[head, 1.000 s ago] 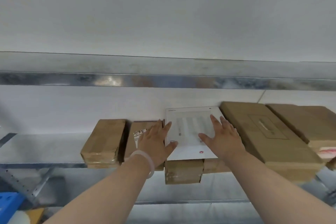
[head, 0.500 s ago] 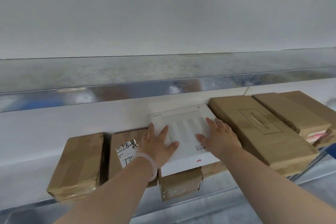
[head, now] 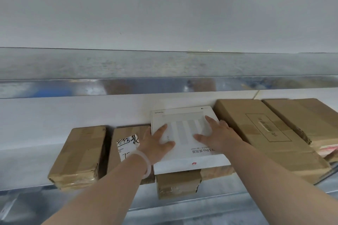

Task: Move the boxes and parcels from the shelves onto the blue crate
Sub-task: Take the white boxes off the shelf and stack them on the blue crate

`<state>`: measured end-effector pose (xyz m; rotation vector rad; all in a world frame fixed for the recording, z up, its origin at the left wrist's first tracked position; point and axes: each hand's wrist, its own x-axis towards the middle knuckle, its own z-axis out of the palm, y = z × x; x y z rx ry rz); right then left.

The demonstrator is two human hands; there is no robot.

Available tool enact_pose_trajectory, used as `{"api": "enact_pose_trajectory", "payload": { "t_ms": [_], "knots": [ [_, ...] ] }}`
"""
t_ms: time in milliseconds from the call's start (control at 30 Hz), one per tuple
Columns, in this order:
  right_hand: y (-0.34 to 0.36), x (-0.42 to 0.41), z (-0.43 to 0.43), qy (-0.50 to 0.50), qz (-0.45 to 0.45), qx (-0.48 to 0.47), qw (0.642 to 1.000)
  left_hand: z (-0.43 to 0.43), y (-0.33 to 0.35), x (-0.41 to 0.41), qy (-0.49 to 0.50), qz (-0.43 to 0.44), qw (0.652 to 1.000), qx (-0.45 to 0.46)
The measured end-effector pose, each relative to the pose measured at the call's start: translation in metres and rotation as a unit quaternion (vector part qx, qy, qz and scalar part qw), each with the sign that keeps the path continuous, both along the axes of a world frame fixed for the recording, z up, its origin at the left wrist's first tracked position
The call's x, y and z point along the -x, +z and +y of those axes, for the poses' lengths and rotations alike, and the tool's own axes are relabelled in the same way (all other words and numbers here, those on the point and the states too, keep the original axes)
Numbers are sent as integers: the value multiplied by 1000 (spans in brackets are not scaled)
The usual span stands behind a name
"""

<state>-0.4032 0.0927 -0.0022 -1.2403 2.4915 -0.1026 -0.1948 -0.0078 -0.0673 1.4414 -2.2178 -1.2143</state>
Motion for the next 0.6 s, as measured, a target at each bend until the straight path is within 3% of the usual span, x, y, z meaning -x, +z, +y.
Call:
{"api": "enact_pose_trajectory", "payload": {
  "t_ms": [233, 600],
  "knots": [
    [1, -1, -1, -3, -16, 20, 1000, 11, 5, 3, 73, 80, 994, -9],
    [27, -28, 1, 68, -63, 120, 988, 26, 39, -40, 134, 94, 984, 67]
  ]
}}
